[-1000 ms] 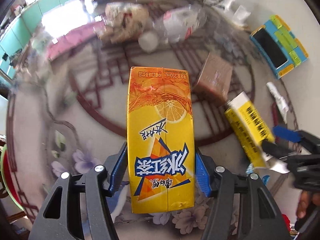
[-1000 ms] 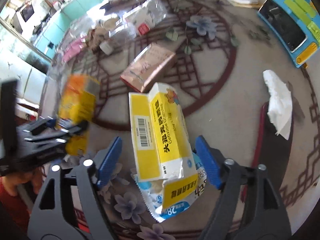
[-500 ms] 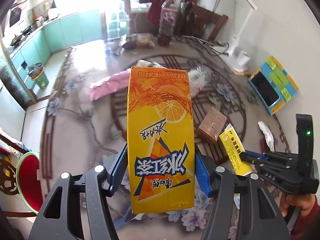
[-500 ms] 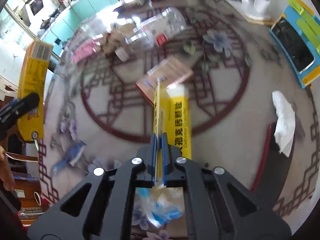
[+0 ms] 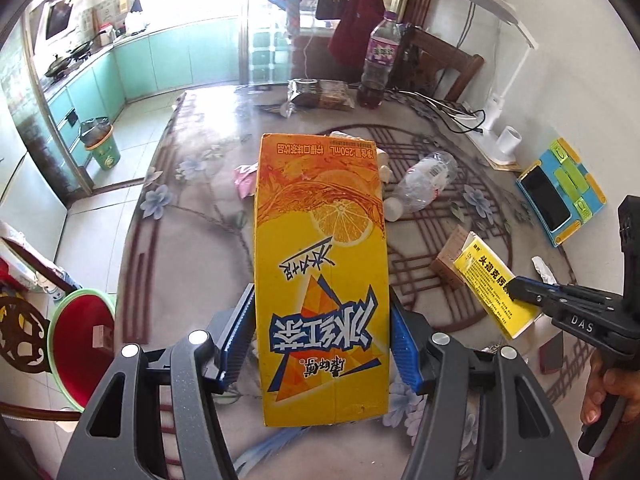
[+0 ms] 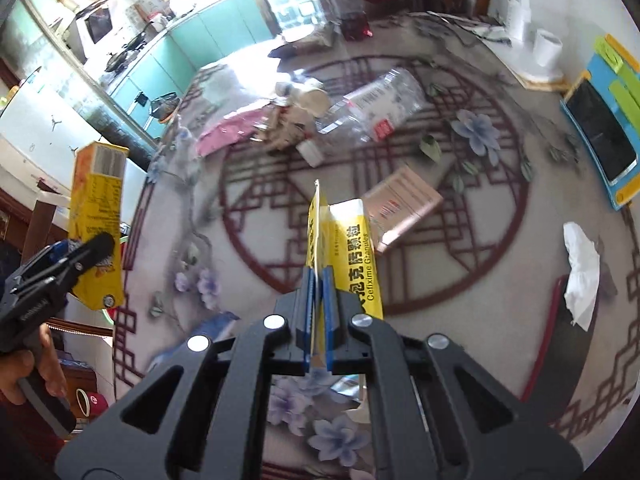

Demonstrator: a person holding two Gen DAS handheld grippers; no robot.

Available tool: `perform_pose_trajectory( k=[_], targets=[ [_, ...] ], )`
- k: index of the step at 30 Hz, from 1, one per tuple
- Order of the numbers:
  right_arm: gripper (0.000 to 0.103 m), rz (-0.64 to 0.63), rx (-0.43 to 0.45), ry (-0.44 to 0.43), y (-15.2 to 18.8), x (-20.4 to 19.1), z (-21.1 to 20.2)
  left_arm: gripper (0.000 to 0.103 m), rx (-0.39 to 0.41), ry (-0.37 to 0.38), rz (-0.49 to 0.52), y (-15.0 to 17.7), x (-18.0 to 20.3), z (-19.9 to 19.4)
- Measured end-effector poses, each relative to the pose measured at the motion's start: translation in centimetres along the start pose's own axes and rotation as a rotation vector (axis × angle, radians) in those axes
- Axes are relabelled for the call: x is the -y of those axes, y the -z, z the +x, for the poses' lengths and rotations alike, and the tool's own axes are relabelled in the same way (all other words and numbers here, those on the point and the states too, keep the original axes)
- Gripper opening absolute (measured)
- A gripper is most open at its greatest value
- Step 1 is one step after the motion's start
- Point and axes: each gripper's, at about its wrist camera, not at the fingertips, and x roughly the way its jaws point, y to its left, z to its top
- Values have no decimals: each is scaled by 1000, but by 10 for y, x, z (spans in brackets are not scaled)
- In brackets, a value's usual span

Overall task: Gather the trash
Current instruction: 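Carry the iced tea carton and yellow packet over the red bucket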

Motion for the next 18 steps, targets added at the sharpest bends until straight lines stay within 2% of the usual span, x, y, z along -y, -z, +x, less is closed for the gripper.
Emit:
perform_pose_trajectory(
  k=[18],
  targets=[
    [5,-74,18,-41,2,-122,14,57,19,-20,-37,17,-109,-31]
  ],
)
